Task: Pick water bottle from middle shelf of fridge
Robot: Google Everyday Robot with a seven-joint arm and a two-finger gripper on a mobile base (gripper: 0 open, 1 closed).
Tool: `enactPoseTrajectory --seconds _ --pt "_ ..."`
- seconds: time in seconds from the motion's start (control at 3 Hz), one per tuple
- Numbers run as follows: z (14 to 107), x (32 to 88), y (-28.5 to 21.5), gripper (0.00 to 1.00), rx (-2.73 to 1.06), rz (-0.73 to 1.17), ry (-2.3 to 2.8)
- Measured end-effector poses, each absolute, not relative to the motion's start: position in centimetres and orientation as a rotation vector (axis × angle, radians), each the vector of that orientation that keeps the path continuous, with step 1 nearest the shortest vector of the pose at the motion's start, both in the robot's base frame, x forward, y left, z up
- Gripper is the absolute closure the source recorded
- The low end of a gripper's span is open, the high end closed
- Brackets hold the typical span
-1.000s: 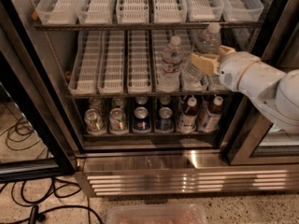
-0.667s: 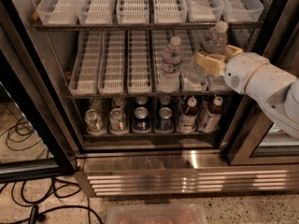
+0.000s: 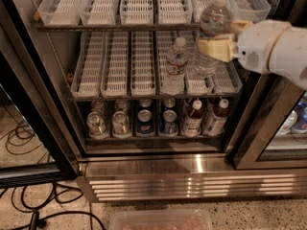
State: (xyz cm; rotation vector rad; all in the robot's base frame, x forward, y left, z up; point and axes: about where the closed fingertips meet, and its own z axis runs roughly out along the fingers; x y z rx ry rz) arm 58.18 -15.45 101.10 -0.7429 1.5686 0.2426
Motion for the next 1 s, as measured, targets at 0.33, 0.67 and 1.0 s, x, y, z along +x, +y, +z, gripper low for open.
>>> enactPoseTrajectory --seconds 0.33,0.67,1.0 --pt "104.2 57.9 -14.7 1.00 -0.842 0.248 1.650" --pt "105.2 58.4 -17.3 1.00 -0.837 0.330 1.736" --pt "104.9 58.6 -18.5 1.00 -0.861 0.462 1.797"
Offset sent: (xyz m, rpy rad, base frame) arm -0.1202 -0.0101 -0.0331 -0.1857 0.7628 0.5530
